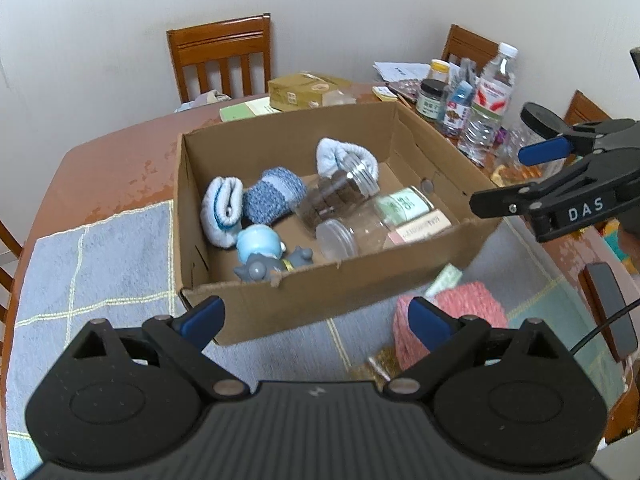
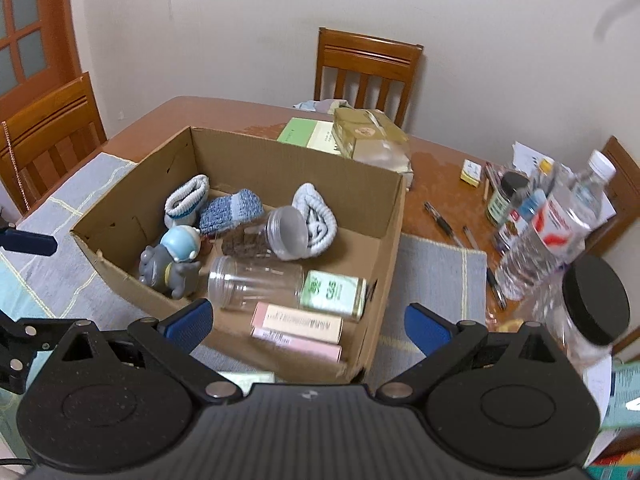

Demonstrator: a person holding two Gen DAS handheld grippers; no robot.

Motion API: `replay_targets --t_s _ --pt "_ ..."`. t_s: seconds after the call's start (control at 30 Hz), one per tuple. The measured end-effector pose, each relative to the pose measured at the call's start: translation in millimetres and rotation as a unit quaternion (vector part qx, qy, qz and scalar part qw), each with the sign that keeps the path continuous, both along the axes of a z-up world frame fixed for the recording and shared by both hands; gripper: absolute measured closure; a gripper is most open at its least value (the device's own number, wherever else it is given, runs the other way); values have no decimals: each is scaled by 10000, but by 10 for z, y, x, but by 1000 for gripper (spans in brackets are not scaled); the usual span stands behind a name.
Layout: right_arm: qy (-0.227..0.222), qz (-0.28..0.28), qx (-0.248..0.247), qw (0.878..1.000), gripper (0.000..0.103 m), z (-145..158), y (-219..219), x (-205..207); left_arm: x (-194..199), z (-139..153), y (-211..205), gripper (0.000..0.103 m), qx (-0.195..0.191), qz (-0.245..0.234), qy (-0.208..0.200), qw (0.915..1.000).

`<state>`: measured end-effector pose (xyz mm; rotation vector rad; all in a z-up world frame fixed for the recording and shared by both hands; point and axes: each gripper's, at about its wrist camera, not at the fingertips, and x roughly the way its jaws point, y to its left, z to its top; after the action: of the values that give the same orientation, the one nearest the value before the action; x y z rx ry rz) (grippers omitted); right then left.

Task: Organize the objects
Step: 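Move both tools back toward the pink knit sock and gold-bead jar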

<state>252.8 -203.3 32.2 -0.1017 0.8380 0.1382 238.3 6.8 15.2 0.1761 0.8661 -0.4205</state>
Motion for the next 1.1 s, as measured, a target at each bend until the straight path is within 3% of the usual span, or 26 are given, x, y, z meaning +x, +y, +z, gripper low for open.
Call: replay_targets --t_s 0.47,0.87,1.1 --pt "64 -626 -416 9972 0 -295 158 -412 -174 -302 -53 4 27 -830 150 9964" --pt "349 -1405 -6 9895 0 -480 42 -705 -151 -778 -329 4 196 -1395 527 9886" --pt "371 -1717 71 9844 0 -478 -62 -812 -49 -962 -417 3 364 -1382 707 9872"
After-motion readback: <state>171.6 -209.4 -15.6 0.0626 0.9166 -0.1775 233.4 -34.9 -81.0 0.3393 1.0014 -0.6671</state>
